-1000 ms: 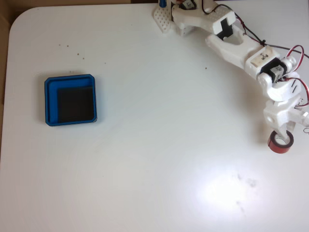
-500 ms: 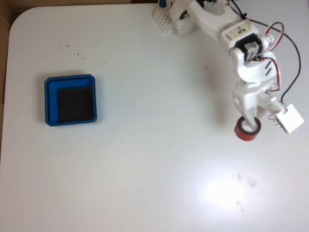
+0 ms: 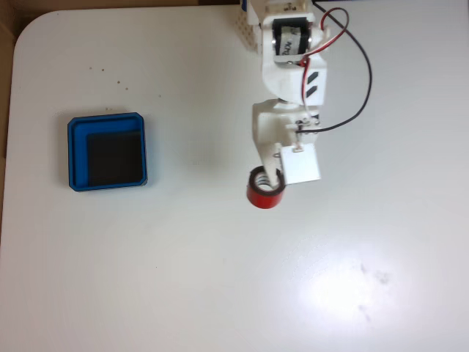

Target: Pick the red roll and drop it in the blue box

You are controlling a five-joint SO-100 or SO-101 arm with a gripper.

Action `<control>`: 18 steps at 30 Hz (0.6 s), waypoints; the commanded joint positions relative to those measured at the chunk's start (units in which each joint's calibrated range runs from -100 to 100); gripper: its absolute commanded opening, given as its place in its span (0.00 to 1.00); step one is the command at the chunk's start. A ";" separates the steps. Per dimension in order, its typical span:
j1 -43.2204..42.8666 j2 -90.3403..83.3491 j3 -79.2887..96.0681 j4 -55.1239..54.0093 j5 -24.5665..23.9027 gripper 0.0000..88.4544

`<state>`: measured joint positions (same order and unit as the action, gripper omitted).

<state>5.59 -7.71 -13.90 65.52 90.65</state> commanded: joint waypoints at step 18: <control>37.74 -2.41 0.15 -0.01 0.33 0.01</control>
<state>40.92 -7.71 -13.90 65.52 90.65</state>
